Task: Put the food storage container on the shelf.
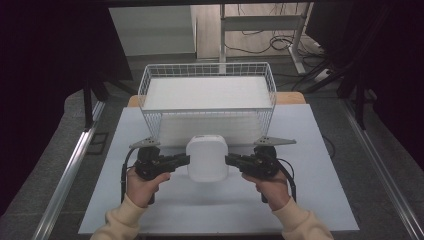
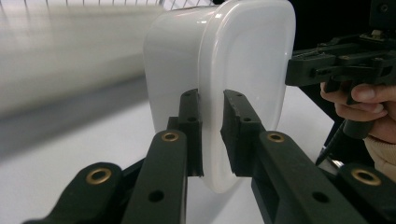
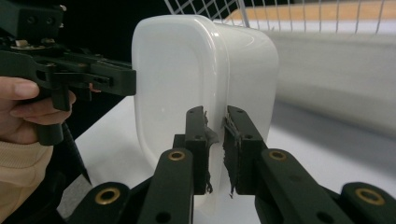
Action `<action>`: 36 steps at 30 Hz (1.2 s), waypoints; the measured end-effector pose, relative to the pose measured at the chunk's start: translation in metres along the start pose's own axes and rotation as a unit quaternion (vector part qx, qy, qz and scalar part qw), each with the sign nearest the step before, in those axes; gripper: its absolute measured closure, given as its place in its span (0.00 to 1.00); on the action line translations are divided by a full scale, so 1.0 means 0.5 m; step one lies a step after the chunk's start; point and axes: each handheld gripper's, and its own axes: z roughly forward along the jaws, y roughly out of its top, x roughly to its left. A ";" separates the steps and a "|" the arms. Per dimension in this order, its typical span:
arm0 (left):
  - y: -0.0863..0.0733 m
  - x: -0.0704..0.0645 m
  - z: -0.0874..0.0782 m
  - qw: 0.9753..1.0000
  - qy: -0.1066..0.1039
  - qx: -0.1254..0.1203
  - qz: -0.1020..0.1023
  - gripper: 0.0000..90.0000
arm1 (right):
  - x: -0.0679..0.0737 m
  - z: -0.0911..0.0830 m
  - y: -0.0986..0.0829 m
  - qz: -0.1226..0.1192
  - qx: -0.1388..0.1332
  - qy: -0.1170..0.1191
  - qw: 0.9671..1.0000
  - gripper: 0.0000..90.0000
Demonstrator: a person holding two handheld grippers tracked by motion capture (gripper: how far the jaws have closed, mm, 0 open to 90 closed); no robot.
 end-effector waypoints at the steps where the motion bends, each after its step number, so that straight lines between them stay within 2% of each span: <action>1: 0.008 -0.002 -0.002 1.000 0.000 -0.002 0.003 0.88 | 0.000 -0.002 0.006 -0.002 -0.002 -0.001 1.000 0.89; 2: 0.008 -0.002 -0.002 1.000 0.000 -0.002 0.003 0.88 | 0.000 -0.004 0.013 -0.003 -0.004 -0.001 1.000 0.89; 3: 0.022 -0.005 -0.004 1.000 0.000 -0.007 0.006 0.88 | 0.000 -0.006 0.019 -0.005 -0.008 0.000 1.000 0.89; 10: 0.070 -0.013 -0.014 1.000 0.002 -0.021 0.021 0.88 | 0.000 -0.018 0.064 -0.016 -0.025 -0.001 1.000 0.89; 17: 0.106 -0.015 -0.023 0.999 0.003 -0.031 0.027 0.88 | 0.003 -0.024 0.111 -0.031 -0.035 -0.001 0.999 0.89; 26: 0.176 -0.017 -0.043 0.998 0.006 -0.048 0.039 0.88 | 0.006 -0.028 0.175 -0.040 -0.047 0.001 0.998 0.89; 33: 0.238 -0.005 -0.047 0.997 0.009 -0.050 0.051 0.88 | 0.001 -0.027 0.235 -0.047 -0.049 0.000 0.998 0.89; 35: 0.245 -0.004 -0.047 0.997 0.010 -0.051 0.052 0.88 | -0.001 -0.026 0.245 -0.048 -0.049 -0.001 0.998 0.89; 36: 0.264 0.000 -0.049 0.997 0.010 -0.054 0.052 0.88 | -0.002 -0.025 0.266 -0.049 -0.049 -0.002 0.998 0.89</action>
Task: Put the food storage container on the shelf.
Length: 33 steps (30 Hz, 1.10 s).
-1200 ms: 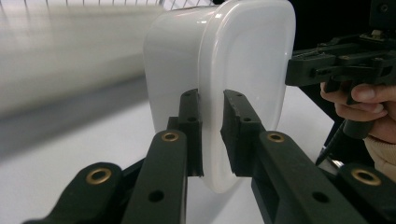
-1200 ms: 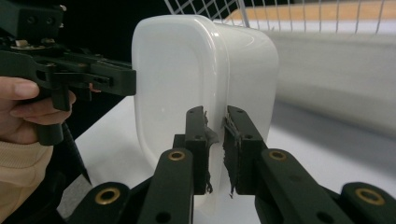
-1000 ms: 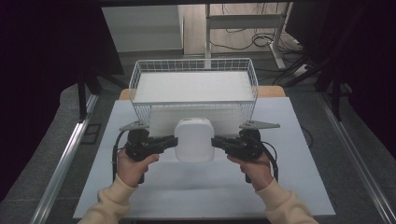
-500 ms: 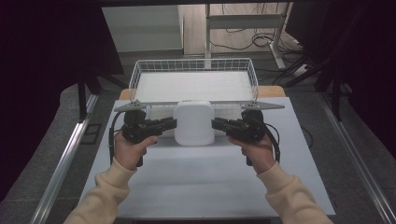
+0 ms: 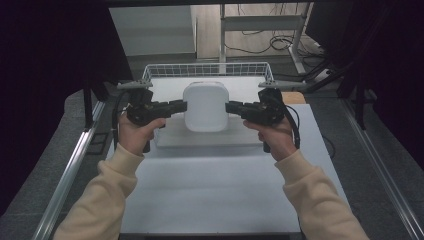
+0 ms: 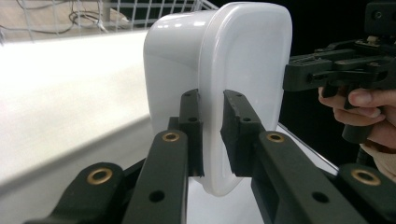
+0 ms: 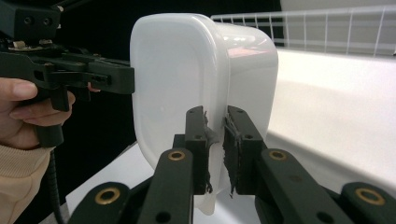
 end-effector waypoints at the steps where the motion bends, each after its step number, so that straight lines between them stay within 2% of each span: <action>1: 0.006 0.002 0.000 1.000 0.000 -0.001 0.000 0.88 | -0.001 0.001 0.007 -0.001 0.000 0.000 1.000 0.89; 8: 0.047 0.022 0.000 1.000 -0.003 -0.002 -0.006 0.88 | -0.009 0.011 0.051 0.000 0.001 0.002 1.000 0.89; 12: 0.065 0.037 0.008 1.000 -0.003 0.004 -0.016 0.88 | -0.027 0.027 0.077 0.011 0.010 0.002 1.000 0.89; 13: 0.069 0.043 0.012 1.000 -0.005 0.008 -0.021 0.88 | -0.027 0.027 0.077 0.011 0.010 0.002 1.000 0.89; 16: 0.078 0.075 0.036 0.999 -0.015 0.022 -0.048 0.88 | -0.049 0.044 0.089 0.033 0.027 0.001 0.999 0.89; 17: 0.078 0.075 0.036 0.999 -0.015 0.022 -0.048 0.87 | -0.049 0.044 0.089 0.033 0.027 0.001 0.999 0.89; 19: 0.081 0.090 0.049 0.998 -0.019 0.029 -0.062 0.87 | -0.066 0.057 0.097 0.050 0.040 -0.003 0.998 0.89; 20: 0.085 0.106 0.061 0.996 -0.022 0.039 -0.076 0.87 | -0.073 0.062 0.100 0.058 0.046 -0.002 0.997 0.89; 26: 0.100 0.127 0.077 0.994 -0.019 0.044 -0.100 0.87 | -0.099 0.084 0.115 0.087 0.061 -0.003 0.994 0.88; 30: 0.116 0.154 0.092 0.988 -0.036 0.055 -0.137 0.87 | -0.124 0.101 0.130 0.125 0.074 0.001 0.989 0.86; 31: 0.116 0.154 0.092 0.988 -0.036 0.055 -0.137 0.86 | -0.129 0.104 0.133 0.133 0.077 0.000 0.988 0.85; 32: 0.119 0.162 0.096 0.987 -0.040 0.056 -0.148 0.86 | -0.129 0.104 0.133 0.133 0.077 0.000 0.988 0.85; 33: 0.122 0.178 0.105 0.982 -0.049 0.059 -0.171 0.86 | -0.140 0.111 0.137 0.152 0.083 0.004 0.985 0.84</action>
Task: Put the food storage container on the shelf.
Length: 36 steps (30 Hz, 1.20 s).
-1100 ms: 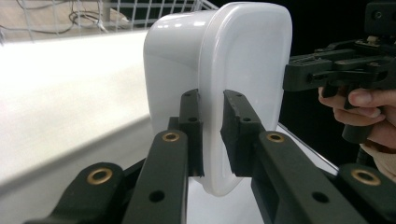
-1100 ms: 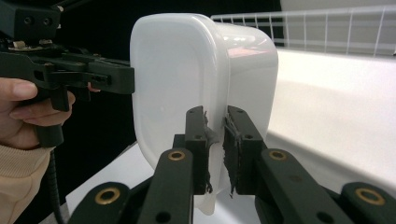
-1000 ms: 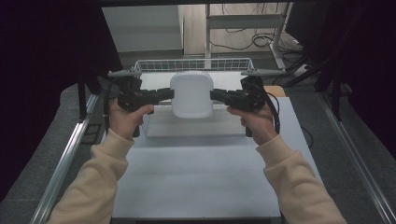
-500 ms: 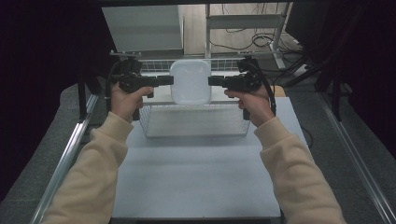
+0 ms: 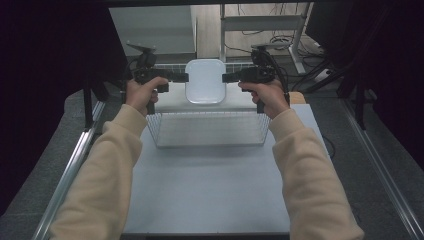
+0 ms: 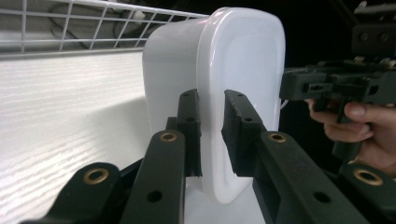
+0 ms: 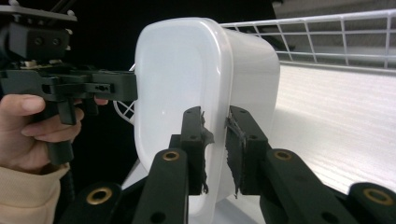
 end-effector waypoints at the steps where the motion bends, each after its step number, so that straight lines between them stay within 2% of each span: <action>1: 0.000 0.000 0.000 1.000 0.000 0.000 0.000 0.86 | -0.006 0.003 0.004 0.010 0.001 0.002 1.000 0.83; 3: 0.007 0.016 0.007 1.000 -0.007 0.005 -0.015 0.84 | -0.019 0.011 0.008 0.033 0.002 0.008 0.999 0.81; 4: 0.012 0.032 0.016 0.999 -0.016 0.007 -0.036 0.84 | -0.026 0.016 0.010 0.041 0.006 0.010 0.999 0.80; 5: 0.012 0.032 0.016 0.999 -0.016 0.007 -0.036 0.83 | -0.026 0.016 0.010 0.041 0.006 0.010 0.999 0.80; 6: 0.014 0.044 0.025 0.998 -0.024 0.008 -0.056 0.81 | -0.038 0.027 0.011 0.060 0.013 0.010 0.998 0.76; 8: 0.015 0.057 0.034 0.997 -0.026 0.010 -0.068 0.79 | -0.048 0.037 0.011 0.077 0.019 0.011 0.997 0.73; 12: 0.015 0.069 0.040 0.996 -0.032 0.006 -0.082 0.79 | -0.063 0.046 0.012 0.096 0.016 0.016 0.995 0.72; 16: 0.014 0.071 0.043 0.996 -0.035 -0.001 -0.082 0.78 | -0.067 0.049 0.013 0.100 0.007 0.017 0.995 0.72; 22: 0.009 0.063 0.044 0.997 -0.027 0.003 -0.073 0.76 | -0.067 0.048 0.014 0.097 0.004 0.013 0.995 0.71; 25: 0.007 0.058 0.047 0.997 -0.022 0.002 -0.070 0.72 | -0.070 0.047 0.014 0.081 0.001 0.008 0.997 0.70; 27: 0.006 0.055 0.048 0.998 -0.021 0.000 -0.066 0.70 | -0.068 0.046 0.014 0.079 0.000 0.008 0.997 0.67; 28: 0.005 0.046 0.046 0.999 -0.004 -0.008 -0.051 0.61 | -0.060 0.041 0.014 0.066 -0.012 0.007 0.998 0.55; 29: 0.004 0.038 0.042 0.999 0.011 -0.014 -0.035 0.58 | -0.055 0.037 0.014 0.060 -0.019 0.008 0.998 0.52; 30: 0.002 0.030 0.038 0.999 0.016 -0.019 -0.030 0.54 | -0.047 0.030 0.014 0.043 -0.029 0.002 0.999 0.47; 31: 0.000 0.025 0.031 0.999 0.021 -0.022 -0.018 0.51 | -0.039 0.023 0.013 0.028 -0.034 -0.008 0.999 0.44; 32: 0.000 0.025 0.031 0.999 0.021 -0.022 -0.018 0.48 | -0.031 0.014 0.011 0.009 -0.038 -0.023 0.999 0.41; 33: -0.006 0.010 0.016 0.999 0.030 -0.031 0.003 0.45 | -0.023 0.006 0.008 -0.008 -0.043 -0.032 0.999 0.38; 36: -0.028 -0.013 -0.010 0.998 0.041 -0.043 0.037 0.43 | -0.005 -0.021 -0.010 -0.049 -0.050 -0.038 0.997 0.35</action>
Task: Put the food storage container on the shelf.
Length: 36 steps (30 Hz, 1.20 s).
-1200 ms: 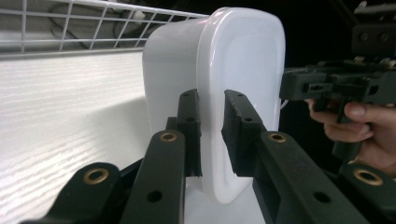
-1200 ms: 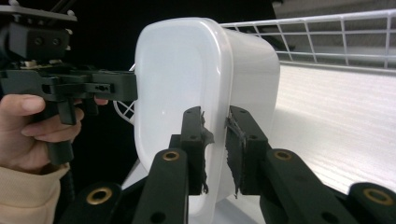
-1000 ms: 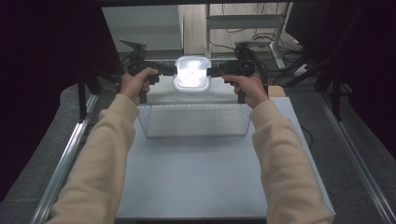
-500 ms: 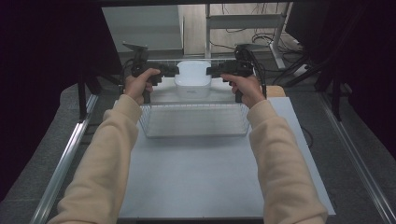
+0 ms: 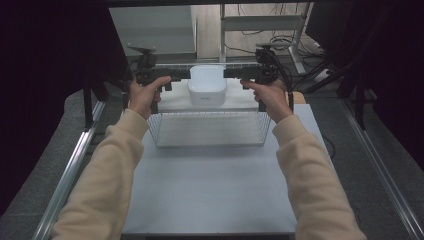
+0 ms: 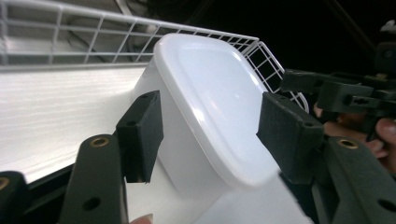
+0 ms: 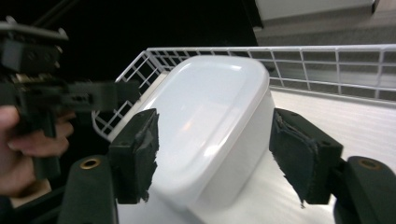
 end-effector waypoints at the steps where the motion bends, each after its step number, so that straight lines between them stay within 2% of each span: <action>1: -0.009 -0.006 -0.010 1.000 0.001 -0.001 0.010 0.42 | 0.006 -0.010 -0.008 -0.015 -0.004 0.000 1.000 0.35; 2: -0.009 -0.006 -0.010 1.000 0.001 -0.001 0.010 0.41 | 0.006 -0.010 -0.008 -0.015 -0.004 0.000 1.000 0.35; 3: -0.019 -0.012 -0.019 1.000 0.002 -0.004 0.016 0.41 | 0.010 -0.019 -0.017 -0.028 -0.003 -0.001 1.000 0.34; 4: -0.043 -0.022 -0.038 1.000 0.002 -0.009 0.025 0.39 | 0.020 -0.036 -0.039 -0.052 0.000 -0.009 0.999 0.34; 7: -0.084 -0.034 -0.065 0.999 0.002 -0.008 0.049 0.37 | 0.031 -0.063 -0.078 -0.082 -0.005 -0.008 0.997 0.33; 8: -0.084 -0.034 -0.065 0.999 0.002 -0.008 0.049 0.36 | 0.034 -0.071 -0.093 -0.091 -0.006 -0.008 0.996 0.33; 9: -0.114 -0.041 -0.085 0.998 0.005 -0.014 0.067 0.36 | 0.036 -0.078 -0.108 -0.100 -0.006 -0.008 0.995 0.33; 12: -0.165 -0.050 -0.105 0.995 0.015 -0.017 0.092 0.35 | 0.041 -0.099 -0.154 -0.122 -0.007 -0.013 0.992 0.33; 13: -0.165 -0.050 -0.105 0.995 0.015 -0.017 0.092 0.35 | 0.041 -0.099 -0.154 -0.122 -0.007 -0.013 0.992 0.33; 14: -0.203 -0.055 -0.112 0.994 0.021 -0.012 0.109 0.35 | 0.043 -0.111 -0.186 -0.135 -0.008 -0.017 0.991 0.33; 15: -0.222 -0.057 -0.114 0.993 0.025 -0.009 0.117 0.35 | 0.044 -0.116 -0.202 -0.140 -0.009 -0.018 0.990 0.33; 16: -0.222 -0.057 -0.114 0.993 0.025 -0.009 0.117 0.35 | 0.044 -0.116 -0.202 -0.140 -0.009 -0.018 0.990 0.33; 17: -0.263 -0.060 -0.115 0.991 0.033 -0.001 0.131 0.34 | 0.045 -0.126 -0.234 -0.149 -0.010 -0.025 0.988 0.33; 18: -0.263 -0.060 -0.115 0.991 0.033 -0.001 0.131 0.34 | 0.045 -0.126 -0.234 -0.149 -0.010 -0.025 0.988 0.33; 19: -0.302 -0.061 -0.110 0.990 0.039 0.010 0.139 0.34 | 0.042 -0.135 -0.273 -0.157 -0.014 -0.026 0.987 0.33; 20: -0.302 -0.061 -0.110 0.990 0.039 0.010 0.139 0.33 | 0.042 -0.135 -0.273 -0.157 -0.014 -0.026 0.987 0.33; 21: -0.326 -0.059 -0.107 0.989 0.044 0.017 0.143 0.33 | 0.040 -0.137 -0.286 -0.159 -0.013 -0.026 0.987 0.33; 22: -0.359 -0.054 -0.101 0.988 0.050 0.029 0.146 0.33 | 0.032 -0.141 -0.321 -0.157 -0.008 -0.028 0.987 0.33; 23: -0.359 -0.054 -0.101 0.988 0.050 0.029 0.146 0.33 | 0.032 -0.141 -0.321 -0.157 -0.008 -0.028 0.987 0.33; 24: -0.388 -0.046 -0.097 0.987 0.056 0.038 0.145 0.32 | 0.024 -0.143 -0.357 -0.155 -0.003 -0.035 0.987 0.33; 27: -0.430 -0.030 -0.091 0.987 0.066 0.054 0.139 0.31 | 0.008 -0.144 -0.405 -0.140 0.001 -0.036 0.990 0.33; 28: -0.440 -0.025 -0.091 0.987 0.067 0.057 0.135 0.31 | 0.003 -0.143 -0.419 -0.137 0.005 -0.037 0.990 0.33; 29: -0.440 -0.025 -0.091 0.987 0.067 0.057 0.135 0.31 | 0.003 -0.143 -0.419 -0.137 0.005 -0.037 0.990 0.33; 32: -0.465 -0.006 -0.093 0.988 0.074 0.064 0.118 0.30 | -0.016 -0.145 -0.466 -0.130 0.021 -0.046 0.990 0.33; 36: -0.470 0.000 -0.092 0.988 0.083 0.063 0.114 0.29 | -0.023 -0.145 -0.482 -0.136 0.028 -0.052 0.989 0.31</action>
